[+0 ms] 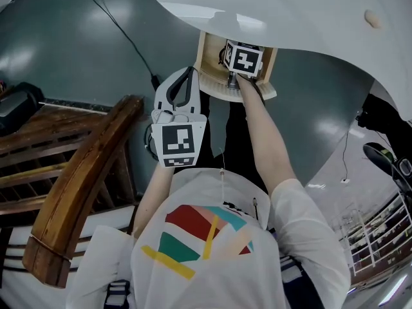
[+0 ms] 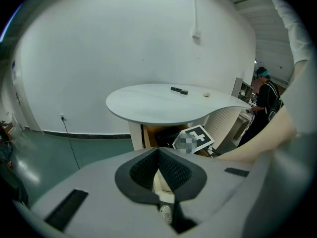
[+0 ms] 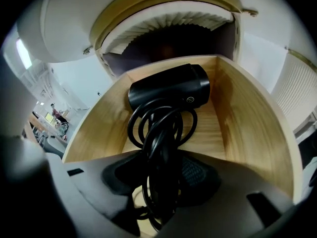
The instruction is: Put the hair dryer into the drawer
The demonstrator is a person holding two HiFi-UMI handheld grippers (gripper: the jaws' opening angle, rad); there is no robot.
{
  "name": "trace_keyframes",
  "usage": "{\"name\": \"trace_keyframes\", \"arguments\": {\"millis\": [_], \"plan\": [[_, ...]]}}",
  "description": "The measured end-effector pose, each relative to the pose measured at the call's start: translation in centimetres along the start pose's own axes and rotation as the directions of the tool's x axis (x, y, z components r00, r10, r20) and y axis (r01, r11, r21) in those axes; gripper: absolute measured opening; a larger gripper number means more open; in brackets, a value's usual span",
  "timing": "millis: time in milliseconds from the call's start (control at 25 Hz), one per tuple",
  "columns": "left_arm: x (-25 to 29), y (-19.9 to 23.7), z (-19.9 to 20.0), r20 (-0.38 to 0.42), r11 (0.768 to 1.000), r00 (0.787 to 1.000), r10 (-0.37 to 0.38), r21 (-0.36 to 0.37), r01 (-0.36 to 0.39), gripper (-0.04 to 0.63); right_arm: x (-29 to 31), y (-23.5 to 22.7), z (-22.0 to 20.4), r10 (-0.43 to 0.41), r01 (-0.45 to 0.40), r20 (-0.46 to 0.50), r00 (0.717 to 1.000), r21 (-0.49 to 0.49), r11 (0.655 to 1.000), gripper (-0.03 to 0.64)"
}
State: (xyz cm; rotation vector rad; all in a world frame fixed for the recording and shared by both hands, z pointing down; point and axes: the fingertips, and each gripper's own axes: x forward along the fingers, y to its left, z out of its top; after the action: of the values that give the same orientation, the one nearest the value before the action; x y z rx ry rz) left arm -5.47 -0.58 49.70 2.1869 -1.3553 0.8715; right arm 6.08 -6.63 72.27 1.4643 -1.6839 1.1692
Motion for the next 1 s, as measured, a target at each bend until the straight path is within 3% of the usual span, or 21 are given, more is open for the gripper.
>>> {"name": "trace_keyframes", "arguments": {"millis": [200,600,1000], "plan": [[0.5,-0.6,-0.5,-0.002,1.0,1.0,-0.012,-0.018,0.012,0.017,0.3,-0.3,0.2,-0.001,0.0,0.021,1.0,0.036,0.999,0.192],[0.6,-1.6,-0.6,0.004,1.0,1.0,-0.019,-0.017,0.019,0.017,0.7,0.0,0.2,-0.006,0.006,0.021,1.0,0.009,1.0,0.201],[-0.4,-1.2,0.1,0.034,1.0,0.999,-0.014,-0.02,0.015,0.017,-0.9,1.0,1.6,-0.022,0.028,0.105,0.994,-0.052,0.998,0.249]]}}
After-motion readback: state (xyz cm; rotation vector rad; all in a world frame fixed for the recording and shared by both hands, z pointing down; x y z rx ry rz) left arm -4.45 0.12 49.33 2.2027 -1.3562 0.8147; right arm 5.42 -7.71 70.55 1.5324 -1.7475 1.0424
